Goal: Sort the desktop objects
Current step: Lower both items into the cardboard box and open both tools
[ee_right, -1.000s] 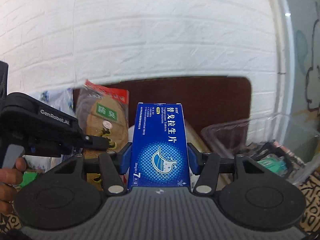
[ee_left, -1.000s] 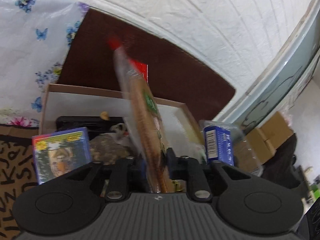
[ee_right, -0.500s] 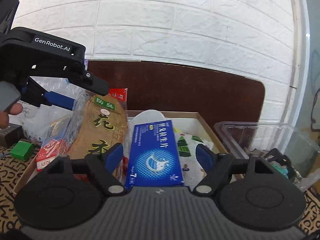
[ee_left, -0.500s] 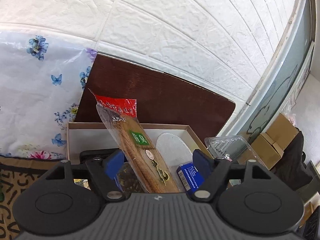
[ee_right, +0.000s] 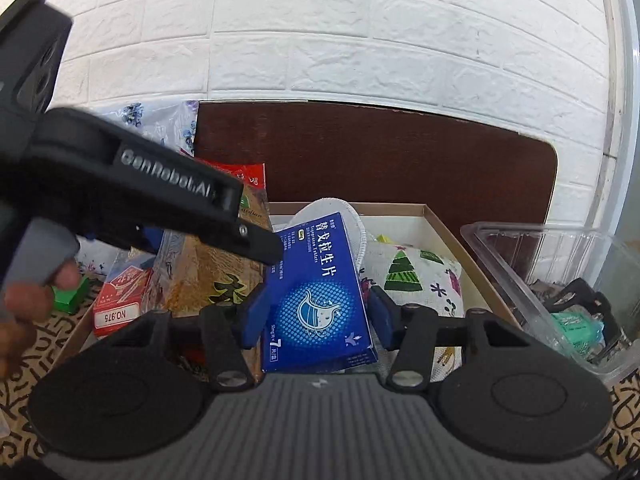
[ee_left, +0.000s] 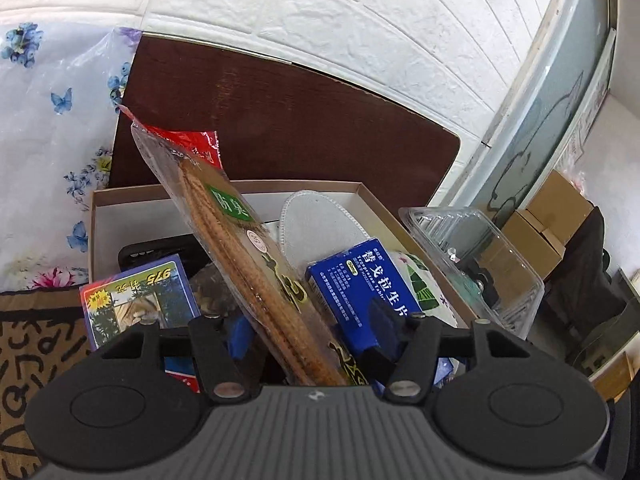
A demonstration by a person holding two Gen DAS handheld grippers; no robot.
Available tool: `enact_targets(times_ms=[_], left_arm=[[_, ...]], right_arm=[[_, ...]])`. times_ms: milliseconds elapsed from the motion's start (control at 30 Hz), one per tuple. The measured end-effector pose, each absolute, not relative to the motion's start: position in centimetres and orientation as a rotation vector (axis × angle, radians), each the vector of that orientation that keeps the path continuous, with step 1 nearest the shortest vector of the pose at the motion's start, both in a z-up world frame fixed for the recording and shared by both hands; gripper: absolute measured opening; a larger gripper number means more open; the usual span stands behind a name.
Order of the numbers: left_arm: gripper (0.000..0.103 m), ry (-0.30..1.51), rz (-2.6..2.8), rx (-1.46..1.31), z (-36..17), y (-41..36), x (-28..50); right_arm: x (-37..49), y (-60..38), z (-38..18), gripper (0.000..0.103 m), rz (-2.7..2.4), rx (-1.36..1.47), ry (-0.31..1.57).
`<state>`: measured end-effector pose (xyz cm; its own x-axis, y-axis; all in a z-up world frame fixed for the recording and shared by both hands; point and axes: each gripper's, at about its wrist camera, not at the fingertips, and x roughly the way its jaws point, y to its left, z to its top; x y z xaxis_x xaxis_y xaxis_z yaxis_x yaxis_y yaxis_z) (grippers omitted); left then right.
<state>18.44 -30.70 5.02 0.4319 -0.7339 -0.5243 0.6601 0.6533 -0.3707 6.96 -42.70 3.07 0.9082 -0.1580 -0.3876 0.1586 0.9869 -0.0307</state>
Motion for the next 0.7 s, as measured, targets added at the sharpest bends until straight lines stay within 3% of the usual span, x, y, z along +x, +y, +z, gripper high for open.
enact_targets(times_ms=[133,200,300,333,700], left_arm=[[0.082,0.679,-0.895,-0.156,5.9,-29.7,17.8],[0.093,0.647,-0.893,-0.177,6.7,-29.0,17.2],[0.1,0.602,-0.884,-0.166,7.9,-28.2,16.0],[0.1,0.586,-0.884,-0.155,8.2,-27.8,15.5],[0.103,0.52,-0.803,-0.151,7.8,-20.3,9.4]], right_arm=[[6.3,-42.7,3.4,0.062,-0.169,-0.012,0.389],[5.6,-42.7,3.9,0.073,-0.187,-0.009,0.365],[4.5,-42.4,4.8,0.088,-0.202,-0.005,0.335],[4.2,-42.2,5.1,0.092,-0.208,-0.01,0.327],[0.2,-38.0,7.0,0.095,-0.13,0.009,0.324]])
